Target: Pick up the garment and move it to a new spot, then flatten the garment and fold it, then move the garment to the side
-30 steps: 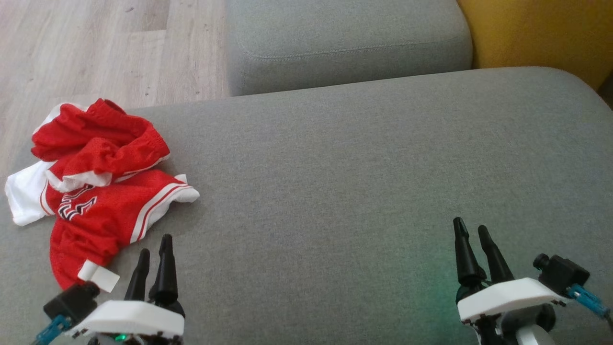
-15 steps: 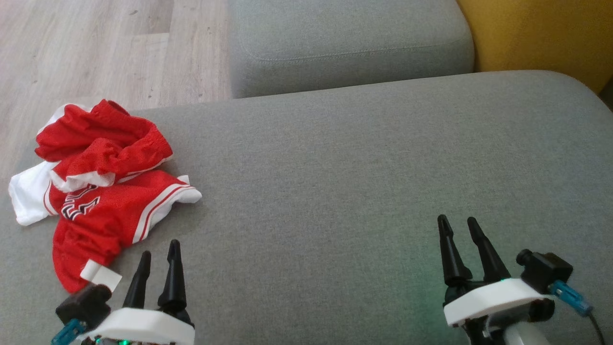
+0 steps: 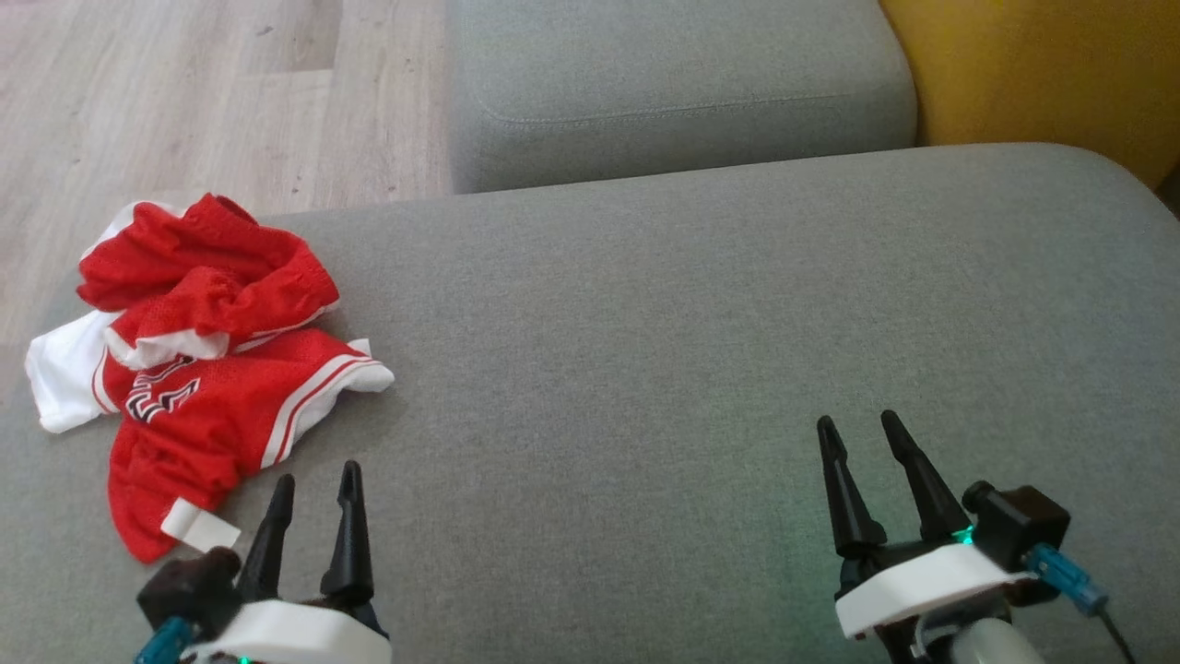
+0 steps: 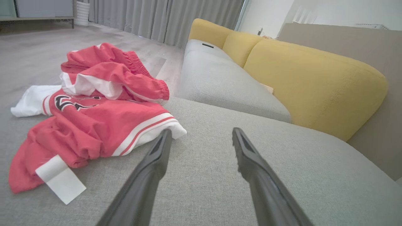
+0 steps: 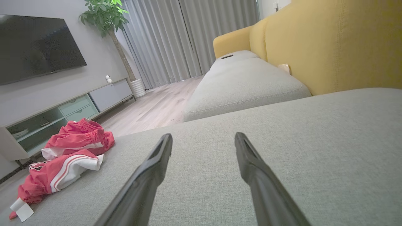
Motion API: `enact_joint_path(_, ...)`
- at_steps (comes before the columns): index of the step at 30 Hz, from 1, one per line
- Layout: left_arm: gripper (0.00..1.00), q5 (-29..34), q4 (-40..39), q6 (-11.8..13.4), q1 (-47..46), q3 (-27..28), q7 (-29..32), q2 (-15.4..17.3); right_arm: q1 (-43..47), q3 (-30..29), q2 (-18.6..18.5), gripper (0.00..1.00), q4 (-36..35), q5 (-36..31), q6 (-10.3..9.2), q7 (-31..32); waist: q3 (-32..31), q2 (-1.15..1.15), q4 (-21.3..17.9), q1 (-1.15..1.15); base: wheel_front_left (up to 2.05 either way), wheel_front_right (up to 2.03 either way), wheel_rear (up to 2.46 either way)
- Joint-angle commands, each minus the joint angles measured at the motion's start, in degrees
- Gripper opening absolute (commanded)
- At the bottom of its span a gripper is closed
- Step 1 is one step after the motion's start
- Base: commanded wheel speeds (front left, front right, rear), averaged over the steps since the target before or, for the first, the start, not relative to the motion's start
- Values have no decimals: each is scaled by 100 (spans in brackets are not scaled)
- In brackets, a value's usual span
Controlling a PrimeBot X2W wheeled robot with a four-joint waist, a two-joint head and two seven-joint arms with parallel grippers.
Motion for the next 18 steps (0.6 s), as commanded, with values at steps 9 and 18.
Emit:
enact_joint_path(9,100,790,-461,-64,15,-17,-240,78,-162,57,-29,100,-131,-519,-4,-256,-93,0,71,0,0,0,0)
enact_joint_path(18,100,1292,-567,-126,159,-62,-390,85,-32,143,-31,100,-114,-1051,-4,-408,-203,0,60,0,0,0,0)
